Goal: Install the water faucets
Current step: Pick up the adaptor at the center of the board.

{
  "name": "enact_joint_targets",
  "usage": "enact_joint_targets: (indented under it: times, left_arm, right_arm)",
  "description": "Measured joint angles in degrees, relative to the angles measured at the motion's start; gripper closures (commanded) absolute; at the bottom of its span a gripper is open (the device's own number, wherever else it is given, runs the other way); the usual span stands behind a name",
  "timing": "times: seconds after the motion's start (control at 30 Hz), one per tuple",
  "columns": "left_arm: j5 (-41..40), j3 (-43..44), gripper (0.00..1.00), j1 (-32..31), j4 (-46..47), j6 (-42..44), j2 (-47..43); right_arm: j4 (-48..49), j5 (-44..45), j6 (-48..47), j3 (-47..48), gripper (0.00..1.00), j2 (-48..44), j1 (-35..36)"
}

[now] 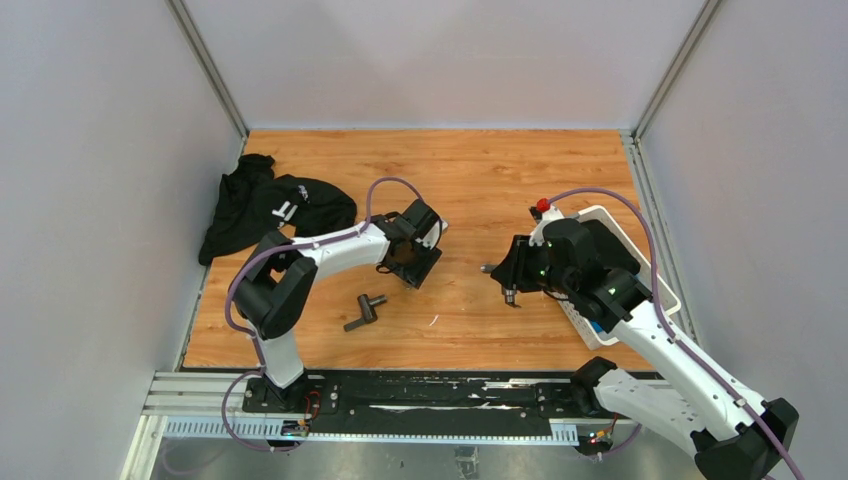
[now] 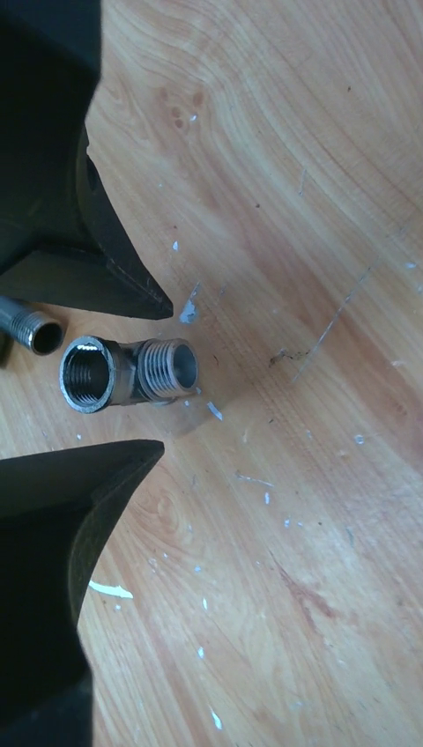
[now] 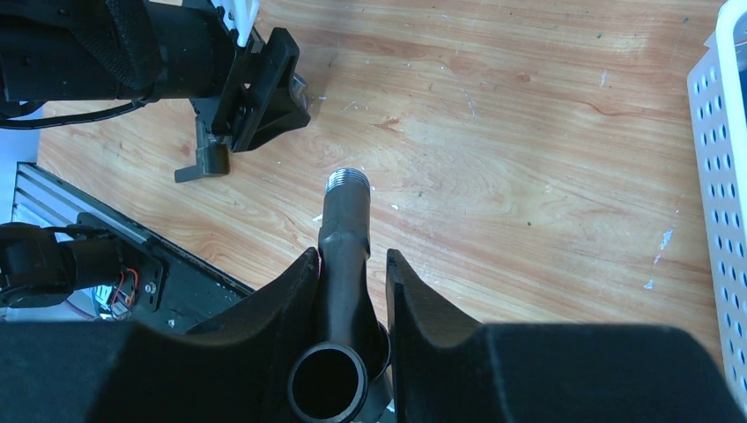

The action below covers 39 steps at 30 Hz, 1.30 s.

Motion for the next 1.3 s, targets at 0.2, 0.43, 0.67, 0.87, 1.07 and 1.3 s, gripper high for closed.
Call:
enact_joint_targets:
  times: [0.2,0.43,0.67,0.87,1.07,1.3]
  left_arm:
    - [0.0,0.0,0.50,0.0,-0.9,0.2,0.2]
    - [0.1,0.0,0.54,0.0,-1.6,0.1,0.2]
    - [0.0,-0.2,0.61,0.0,-2.1,0.2,0.2]
    - [0.0,-0.2,0.98,0.0,-2.1,0.2,0.2]
    - [-0.4,0.3,1.00,0.0,-2.9,-0.3,0.2]
    - [9.3,1.7,1.00,3.5,-5.9,-4.4,-12.8]
  right_arm:
    - [0.1,-0.4,0.0,0.0,1.00,0.5,0.0]
    - [0.5,-1.2,0.0,0.0,1.00,1.2,0.0]
    - [0.7,-1.7,0.1,0.0,1.00,1.7,0.0]
    - [1.0,-1.9,0.1,0.0,1.00,1.8,0.0]
    - [1.6,-3.5,-0.7,0.0,1.00,1.8,0.0]
    - [10.0,-9.1,-6.2,-2.7,1.00,-3.0,1.3]
